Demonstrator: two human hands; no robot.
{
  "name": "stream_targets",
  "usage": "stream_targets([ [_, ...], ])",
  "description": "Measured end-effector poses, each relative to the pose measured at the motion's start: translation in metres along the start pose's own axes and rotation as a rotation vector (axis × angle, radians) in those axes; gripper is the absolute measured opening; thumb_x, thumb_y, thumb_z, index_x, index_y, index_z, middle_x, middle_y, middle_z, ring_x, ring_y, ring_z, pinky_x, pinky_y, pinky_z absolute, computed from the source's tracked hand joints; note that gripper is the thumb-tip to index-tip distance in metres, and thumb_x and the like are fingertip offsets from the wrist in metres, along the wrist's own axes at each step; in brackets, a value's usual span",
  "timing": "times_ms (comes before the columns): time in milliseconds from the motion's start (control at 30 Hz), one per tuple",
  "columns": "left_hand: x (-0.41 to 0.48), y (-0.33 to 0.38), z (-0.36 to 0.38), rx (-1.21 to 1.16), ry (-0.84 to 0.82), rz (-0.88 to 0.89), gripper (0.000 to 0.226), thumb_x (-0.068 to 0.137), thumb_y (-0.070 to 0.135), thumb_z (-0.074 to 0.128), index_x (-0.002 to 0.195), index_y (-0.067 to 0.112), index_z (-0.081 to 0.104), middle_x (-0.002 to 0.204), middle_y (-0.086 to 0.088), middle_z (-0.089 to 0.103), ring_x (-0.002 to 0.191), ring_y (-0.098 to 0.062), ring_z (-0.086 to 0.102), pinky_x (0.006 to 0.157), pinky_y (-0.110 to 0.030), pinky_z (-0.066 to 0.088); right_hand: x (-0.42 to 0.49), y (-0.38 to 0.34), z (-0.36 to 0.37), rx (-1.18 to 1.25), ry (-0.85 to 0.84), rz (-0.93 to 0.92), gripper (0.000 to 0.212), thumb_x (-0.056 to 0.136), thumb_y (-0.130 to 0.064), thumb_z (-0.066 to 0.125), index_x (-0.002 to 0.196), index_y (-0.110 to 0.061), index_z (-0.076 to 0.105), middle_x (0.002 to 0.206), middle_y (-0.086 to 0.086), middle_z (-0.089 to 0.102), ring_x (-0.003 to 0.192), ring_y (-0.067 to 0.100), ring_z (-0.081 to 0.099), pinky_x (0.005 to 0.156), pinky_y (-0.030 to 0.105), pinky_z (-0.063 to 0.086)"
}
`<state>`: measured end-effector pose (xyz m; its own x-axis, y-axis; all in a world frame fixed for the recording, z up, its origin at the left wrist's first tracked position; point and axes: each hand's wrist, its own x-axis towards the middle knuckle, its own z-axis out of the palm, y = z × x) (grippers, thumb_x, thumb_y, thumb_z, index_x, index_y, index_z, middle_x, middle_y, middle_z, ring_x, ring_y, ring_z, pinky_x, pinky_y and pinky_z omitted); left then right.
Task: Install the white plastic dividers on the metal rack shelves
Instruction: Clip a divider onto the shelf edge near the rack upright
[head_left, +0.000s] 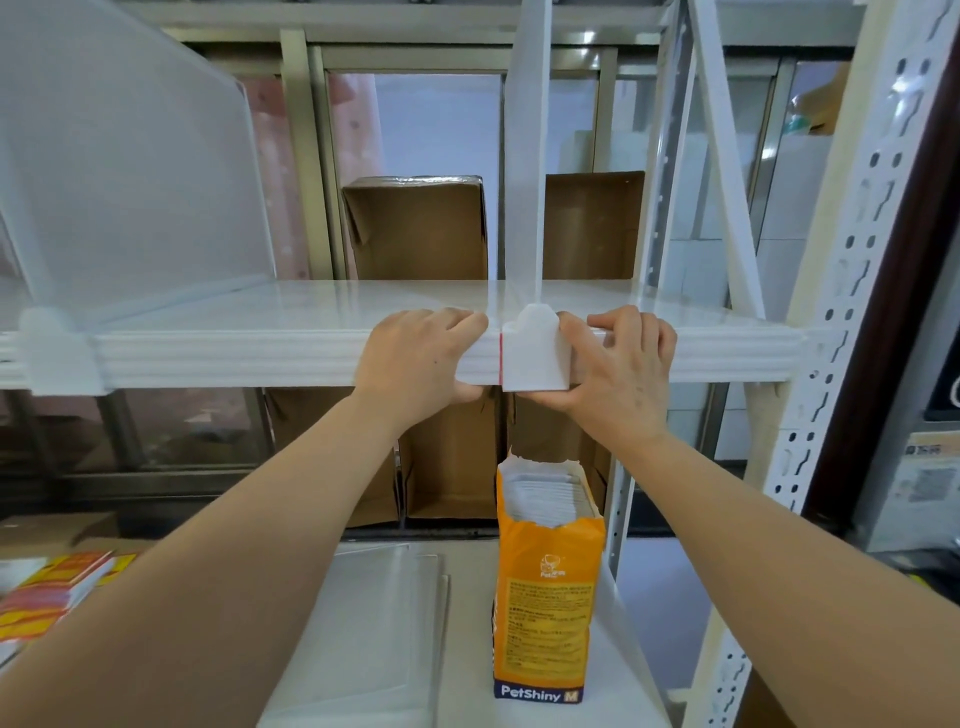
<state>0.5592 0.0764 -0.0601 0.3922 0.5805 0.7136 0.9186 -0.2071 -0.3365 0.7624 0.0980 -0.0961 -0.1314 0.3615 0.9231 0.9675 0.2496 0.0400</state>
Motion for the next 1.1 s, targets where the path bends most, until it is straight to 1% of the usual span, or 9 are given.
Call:
stream_targets([
  [167, 0.001, 0.001, -0.001, 0.005, -0.008, -0.014, 0.053, 0.077, 0.045, 0.063, 0.124, 0.023, 0.05, 0.123, 0.002, 0.062, 0.094, -0.021, 0.062, 0.072, -0.03, 0.047, 0.001, 0.0, -0.003, 0.022, -0.043, 0.016, 0.074, 0.06, -0.068, 0.069, 0.116, -0.028, 0.042, 0.108, 0.015, 0.051, 0.099, 0.028, 0.04, 0.088, 0.039, 0.023],
  [333, 0.002, 0.001, -0.001, 0.027, -0.012, -0.019, 0.053, 0.075, 0.045, 0.065, 0.12, 0.022, 0.053, 0.118, 0.001, 0.064, 0.086, -0.024, 0.062, 0.067, -0.029, 0.045, 0.001, -0.002, -0.002, 0.008, -0.038, 0.025, 0.074, 0.059, -0.069, 0.068, 0.115, -0.027, 0.044, 0.107, 0.014, 0.053, 0.099, 0.03, 0.044, 0.088, 0.039, 0.024],
  [400, 0.002, 0.002, -0.002, 0.031, -0.01, -0.012, 0.052, 0.076, 0.045, 0.065, 0.121, 0.021, 0.052, 0.119, 0.0, 0.063, 0.087, -0.023, 0.062, 0.066, -0.027, 0.042, 0.0, -0.002, -0.002, 0.003, -0.044, 0.018, 0.075, 0.06, -0.07, 0.067, 0.116, -0.027, 0.044, 0.108, 0.015, 0.052, 0.099, 0.03, 0.045, 0.088, 0.039, 0.023],
  [533, 0.001, 0.003, -0.005, 0.038, -0.01, -0.012, 0.052, 0.077, 0.045, 0.064, 0.121, 0.021, 0.052, 0.119, 0.0, 0.063, 0.087, -0.023, 0.061, 0.064, -0.026, 0.034, 0.002, -0.002, -0.003, 0.005, -0.056, 0.014, 0.074, 0.062, -0.07, 0.066, 0.119, -0.029, 0.042, 0.111, 0.015, 0.051, 0.101, 0.028, 0.037, 0.089, 0.039, 0.021],
  [667, 0.001, 0.004, -0.008, 0.059, -0.036, -0.02, 0.053, 0.077, 0.045, 0.062, 0.122, 0.022, 0.051, 0.118, 0.002, 0.062, 0.086, -0.022, 0.06, 0.062, -0.026, 0.032, 0.001, -0.004, -0.007, -0.001, -0.099, 0.022, 0.073, 0.064, -0.069, 0.064, 0.121, -0.028, 0.044, 0.113, 0.015, 0.049, 0.104, 0.031, 0.042, 0.091, 0.042, 0.025],
  [833, 0.002, 0.004, -0.011, 0.023, -0.056, -0.014, 0.056, 0.079, 0.049, 0.059, 0.127, 0.023, 0.046, 0.12, 0.004, 0.059, 0.091, -0.02, 0.06, 0.065, -0.025, 0.034, 0.001, -0.007, -0.013, -0.029, -0.134, 0.039, 0.069, 0.066, -0.063, 0.067, 0.12, -0.026, 0.045, 0.114, 0.013, 0.048, 0.105, 0.03, 0.043, 0.094, 0.042, 0.028],
  [967, 0.004, -0.001, -0.014, -0.075, -0.113, -0.008, 0.067, 0.077, 0.068, 0.052, 0.127, 0.022, 0.047, 0.118, 0.003, 0.059, 0.097, -0.02, 0.06, 0.069, -0.028, 0.04, -0.001, -0.016, -0.019, -0.038, -0.148, 0.087, 0.066, 0.069, -0.047, 0.073, 0.123, -0.022, 0.045, 0.118, 0.014, 0.048, 0.111, 0.03, 0.043, 0.1, 0.042, 0.03],
  [1033, 0.004, -0.005, -0.018, -0.204, -0.178, -0.058, 0.067, 0.079, 0.07, 0.047, 0.128, 0.025, 0.047, 0.121, 0.003, 0.059, 0.103, -0.021, 0.058, 0.076, -0.032, 0.042, -0.001, -0.023, -0.023, -0.047, -0.167, 0.115, 0.068, 0.07, -0.04, 0.074, 0.127, -0.02, 0.042, 0.121, 0.015, 0.047, 0.114, 0.031, 0.042, 0.104, 0.044, 0.027],
  [1100, 0.006, -0.007, -0.021, -0.298, -0.212, -0.095, 0.06, 0.084, 0.064, 0.046, 0.131, 0.026, 0.048, 0.125, 0.003, 0.058, 0.11, -0.02, 0.056, 0.083, -0.033, 0.041, 0.001, -0.029, -0.031, -0.053, -0.231, 0.149, 0.074, 0.073, -0.036, 0.072, 0.134, -0.023, 0.033, 0.125, 0.015, 0.044, 0.119, 0.031, 0.039, 0.11, 0.046, 0.02],
])
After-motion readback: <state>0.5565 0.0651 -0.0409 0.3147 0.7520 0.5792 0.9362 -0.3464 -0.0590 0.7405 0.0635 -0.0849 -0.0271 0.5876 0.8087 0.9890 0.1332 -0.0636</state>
